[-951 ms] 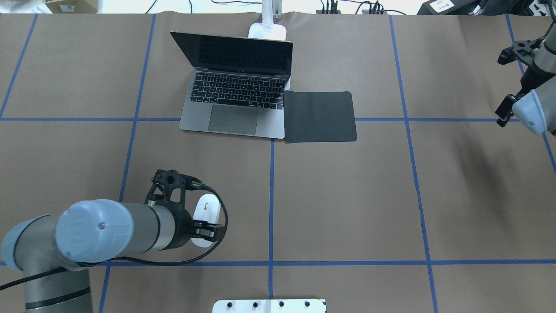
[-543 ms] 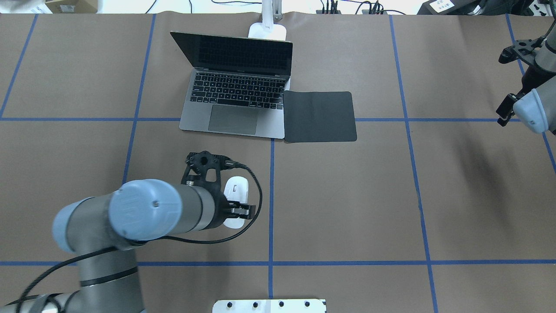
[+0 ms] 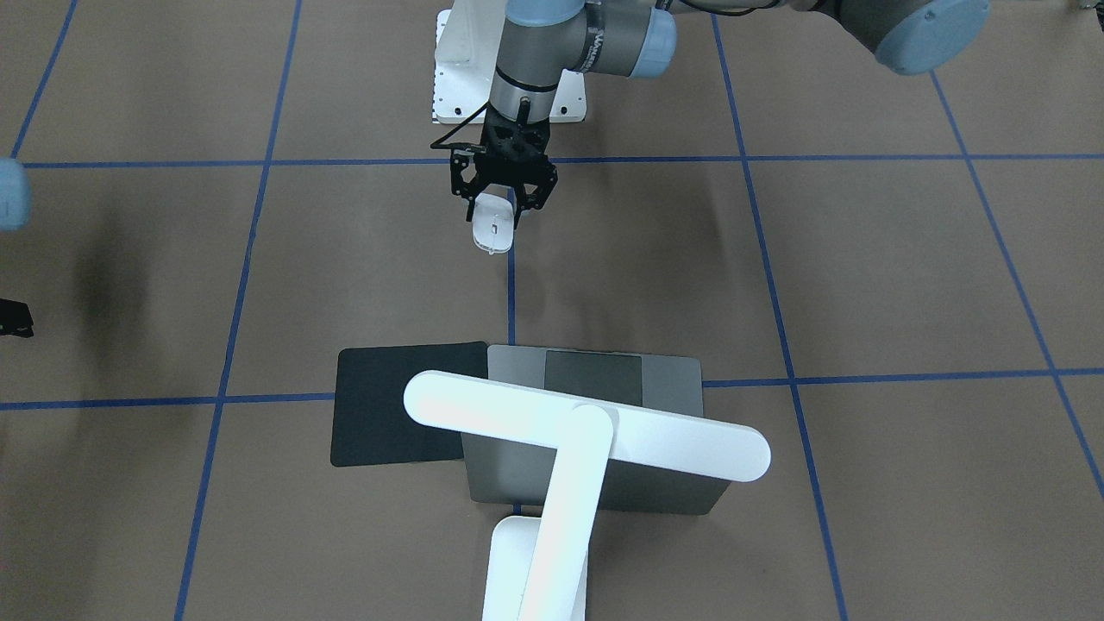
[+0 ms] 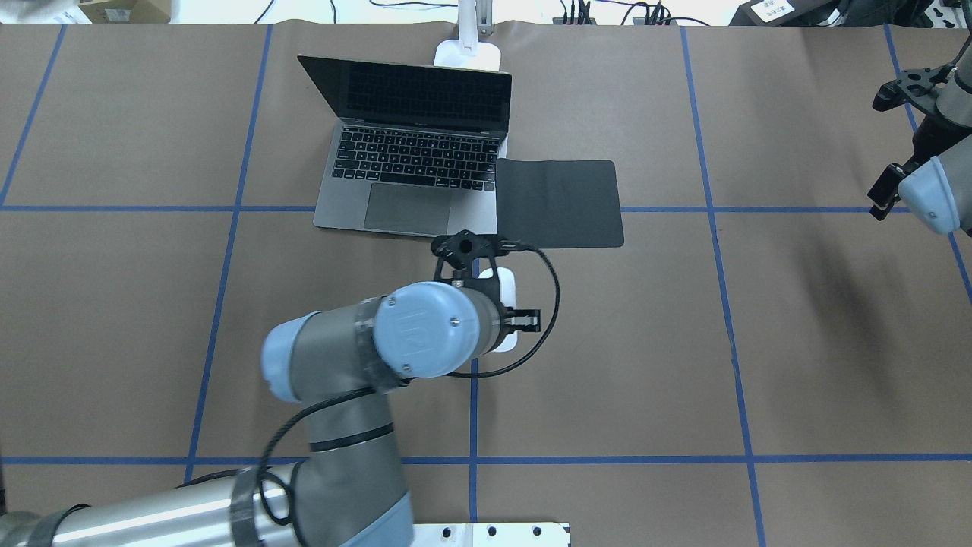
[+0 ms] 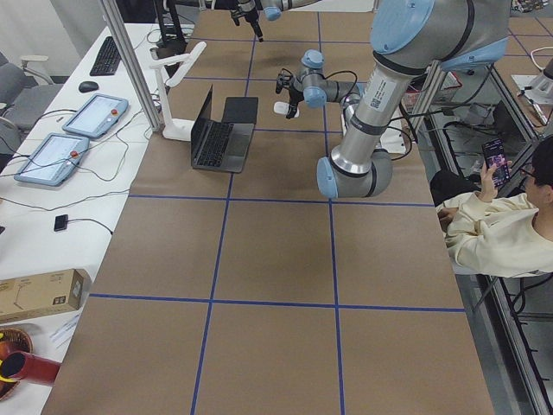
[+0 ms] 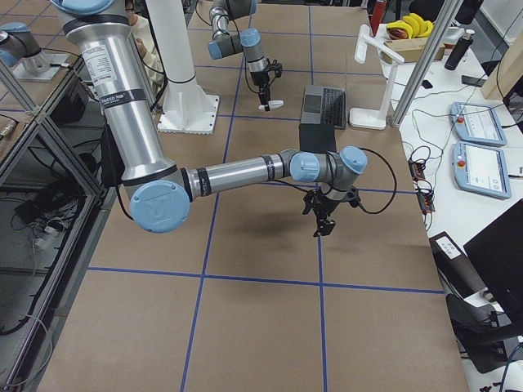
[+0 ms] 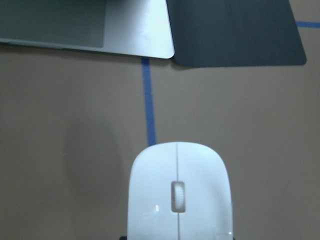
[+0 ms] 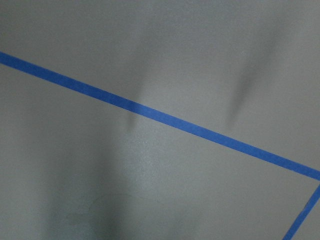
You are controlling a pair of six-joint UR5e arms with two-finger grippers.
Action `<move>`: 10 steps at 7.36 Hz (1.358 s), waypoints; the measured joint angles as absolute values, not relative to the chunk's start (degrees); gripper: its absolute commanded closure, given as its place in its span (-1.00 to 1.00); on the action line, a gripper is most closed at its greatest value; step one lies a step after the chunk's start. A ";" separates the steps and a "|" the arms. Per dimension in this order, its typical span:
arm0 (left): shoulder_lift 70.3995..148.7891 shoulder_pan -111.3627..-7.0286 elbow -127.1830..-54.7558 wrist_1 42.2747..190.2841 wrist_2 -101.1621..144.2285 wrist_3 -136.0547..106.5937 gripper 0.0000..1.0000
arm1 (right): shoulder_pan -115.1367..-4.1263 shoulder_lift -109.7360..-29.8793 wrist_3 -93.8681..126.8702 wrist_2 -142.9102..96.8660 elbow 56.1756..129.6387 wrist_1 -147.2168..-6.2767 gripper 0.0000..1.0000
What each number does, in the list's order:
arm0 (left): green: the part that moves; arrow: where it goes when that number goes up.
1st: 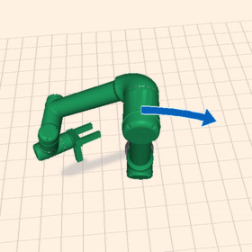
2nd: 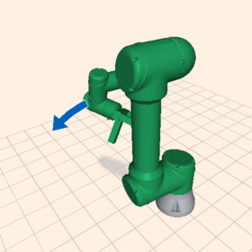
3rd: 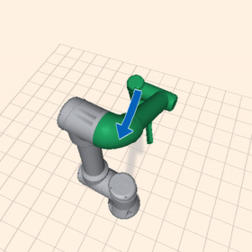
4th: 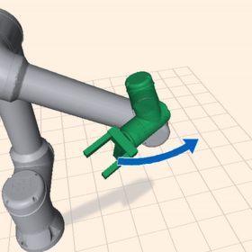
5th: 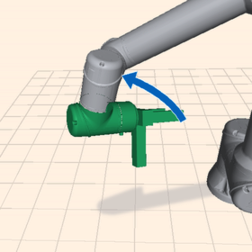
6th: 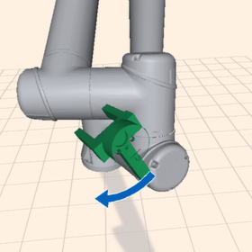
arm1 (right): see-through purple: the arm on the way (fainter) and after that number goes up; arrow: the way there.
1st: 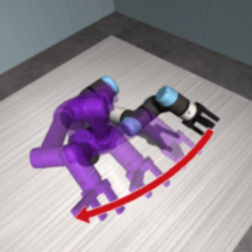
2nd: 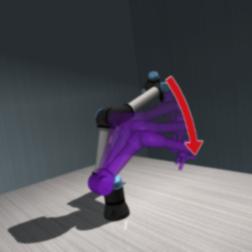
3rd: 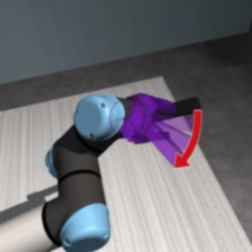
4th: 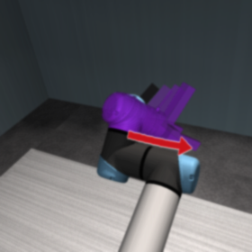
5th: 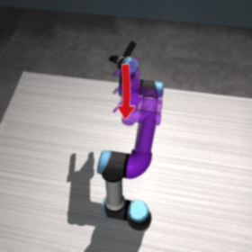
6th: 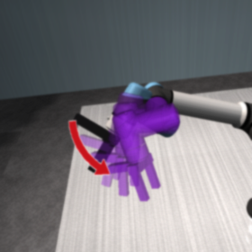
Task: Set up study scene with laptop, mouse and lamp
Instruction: 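Carry the mouse with the left gripper over the black mouse pad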
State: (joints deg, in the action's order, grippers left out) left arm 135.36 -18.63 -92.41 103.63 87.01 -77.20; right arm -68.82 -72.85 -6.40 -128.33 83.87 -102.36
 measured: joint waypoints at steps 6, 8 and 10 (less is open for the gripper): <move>149.21 -21.81 -69.01 114.36 75.18 -80.26 0.82 | -68.99 -73.19 -6.42 -128.14 83.67 -101.52 -1.00; 149.90 -22.95 -66.73 116.54 71.08 -81.05 0.82 | -68.99 -73.17 -6.42 -128.16 83.67 -101.51 -1.00; 150.65 -23.17 -62.55 120.26 67.01 -82.45 0.82 | -69.00 -73.07 -6.42 -128.24 83.67 -101.51 -1.00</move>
State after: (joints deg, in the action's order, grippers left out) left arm 150.65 -23.17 -62.55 120.26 67.01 -82.45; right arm -69.00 -73.07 -6.42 -128.24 83.67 -101.51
